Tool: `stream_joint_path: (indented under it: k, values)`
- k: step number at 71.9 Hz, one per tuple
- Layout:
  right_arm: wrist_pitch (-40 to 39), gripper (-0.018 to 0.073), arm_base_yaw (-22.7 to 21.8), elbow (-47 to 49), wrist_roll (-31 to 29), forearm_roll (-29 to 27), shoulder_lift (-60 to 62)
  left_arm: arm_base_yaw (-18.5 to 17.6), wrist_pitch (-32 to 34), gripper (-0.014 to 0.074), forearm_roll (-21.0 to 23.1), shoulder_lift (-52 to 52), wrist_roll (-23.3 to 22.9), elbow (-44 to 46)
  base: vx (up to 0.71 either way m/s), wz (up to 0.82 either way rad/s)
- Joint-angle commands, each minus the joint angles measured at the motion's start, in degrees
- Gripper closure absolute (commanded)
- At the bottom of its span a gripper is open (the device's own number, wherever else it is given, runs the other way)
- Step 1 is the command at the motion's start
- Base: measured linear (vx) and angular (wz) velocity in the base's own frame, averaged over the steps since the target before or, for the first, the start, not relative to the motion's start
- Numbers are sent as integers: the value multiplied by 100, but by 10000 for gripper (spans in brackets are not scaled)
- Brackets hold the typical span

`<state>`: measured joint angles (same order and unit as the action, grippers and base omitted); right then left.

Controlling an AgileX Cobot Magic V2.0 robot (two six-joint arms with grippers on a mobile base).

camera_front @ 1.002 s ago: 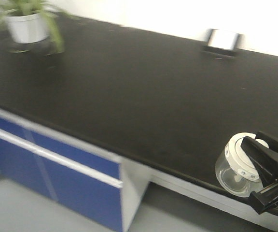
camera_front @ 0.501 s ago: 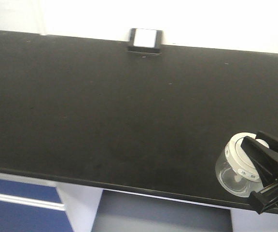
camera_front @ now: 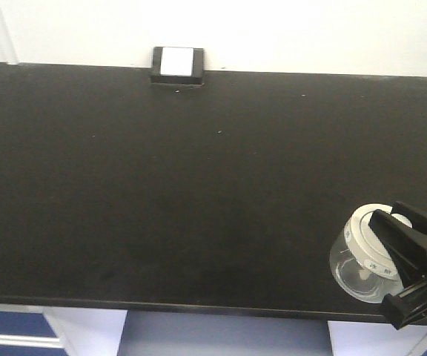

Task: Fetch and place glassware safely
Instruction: 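Hold the jar and drive up to the black counter with socket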

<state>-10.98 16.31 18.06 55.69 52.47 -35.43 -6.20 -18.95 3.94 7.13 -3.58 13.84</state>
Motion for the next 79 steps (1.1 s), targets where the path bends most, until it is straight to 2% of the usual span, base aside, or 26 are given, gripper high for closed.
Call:
stream_joint_path:
  k: [1, 36, 79]
  values:
    - [-351, 560, -6, 185, -17, -78, 11, -46, 457, 603, 55, 63, -45, 138, 7, -28]
    - [-351, 560, -6, 185, -17, -78, 11, -46, 457, 603, 55, 63, -45, 138, 8, -19]
    - [-351, 560, -6, 185, -17, -78, 11, -46, 457, 603, 55, 63, -45, 138, 5, -2]
